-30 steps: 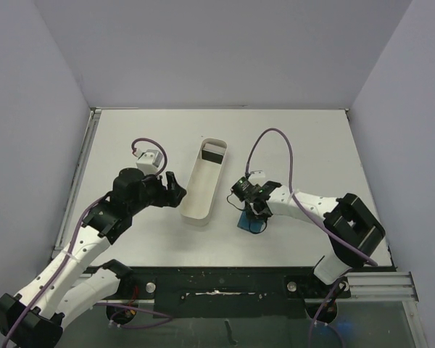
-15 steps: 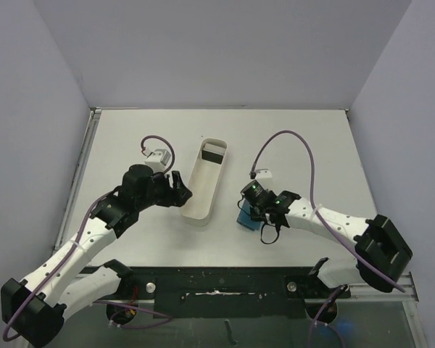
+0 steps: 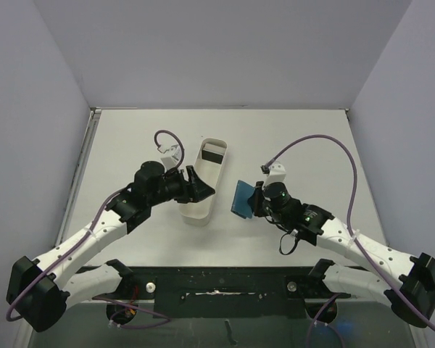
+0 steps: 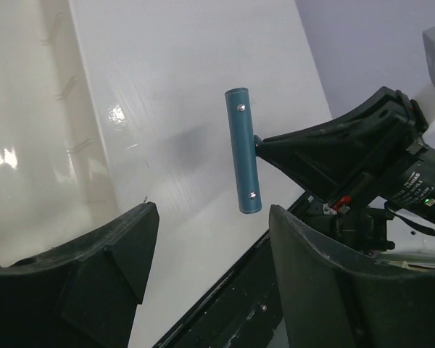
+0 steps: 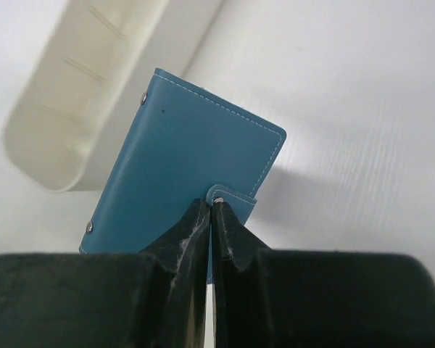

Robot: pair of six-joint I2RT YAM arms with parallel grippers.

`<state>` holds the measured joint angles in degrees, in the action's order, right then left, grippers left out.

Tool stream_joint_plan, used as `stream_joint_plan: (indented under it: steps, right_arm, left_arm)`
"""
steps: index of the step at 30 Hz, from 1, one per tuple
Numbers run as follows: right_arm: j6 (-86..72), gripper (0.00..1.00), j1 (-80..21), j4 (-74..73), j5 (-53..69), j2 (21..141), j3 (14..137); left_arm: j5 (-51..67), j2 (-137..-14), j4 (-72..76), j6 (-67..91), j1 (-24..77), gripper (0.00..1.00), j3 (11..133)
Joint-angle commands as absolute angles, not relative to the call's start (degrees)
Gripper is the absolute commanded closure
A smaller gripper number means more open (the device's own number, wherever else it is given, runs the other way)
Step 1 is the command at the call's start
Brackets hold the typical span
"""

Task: Put the credit cards into the card holder
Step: Open the card holder at the center of the board.

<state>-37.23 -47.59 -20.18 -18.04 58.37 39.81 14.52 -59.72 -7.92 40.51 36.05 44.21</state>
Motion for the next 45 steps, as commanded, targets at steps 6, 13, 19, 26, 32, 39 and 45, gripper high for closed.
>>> stream_joint_plan:
  steps: [6, 13, 19, 26, 32, 39, 45]
  right_arm:
    - [-36.3, 1.0, -50.61, -9.52, -13.09, 55.97, 43.33]
    - [-36.19, 1.0, -54.08, -8.64, -13.69, 58.89, 45.61]
    - [-36.43, 1.0, -57.34, -8.16, -15.05, 59.3, 46.09]
    - [-37.44, 1.0, -58.47, -8.51, -15.78, 59.24, 44.81]
    - [-39.21, 1.0, -58.53, -9.2, -18.76, 58.17, 42.45]
    - [-39.48, 1.0, -58.24, -10.99, -20.63, 56.02, 40.94]
    - [-41.66, 1.0, -56.8, -14.83, -22.54, 53.67, 39.73]
  left_arm:
    - [20.75, -63.44, 7.62, 49.08, 37.15, 0.38, 42.35]
    - [21.82, -66.82, 5.33, 48.69, 37.34, 0.38, 44.19]
    - [20.83, -68.38, 5.62, 50.18, 38.39, 0.39, 44.21]
    - [21.12, -69.52, 5.1, 53.36, 39.15, 0.78, 44.74]
    - [19.43, -68.03, 3.16, 53.24, 39.49, 1.0, 44.78]
    - [18.67, -67.77, 1.93, 53.25, 39.46, 1.0, 45.24]
    - [17.66, -68.11, 0.62, 52.68, 39.46, 1.0, 44.97]
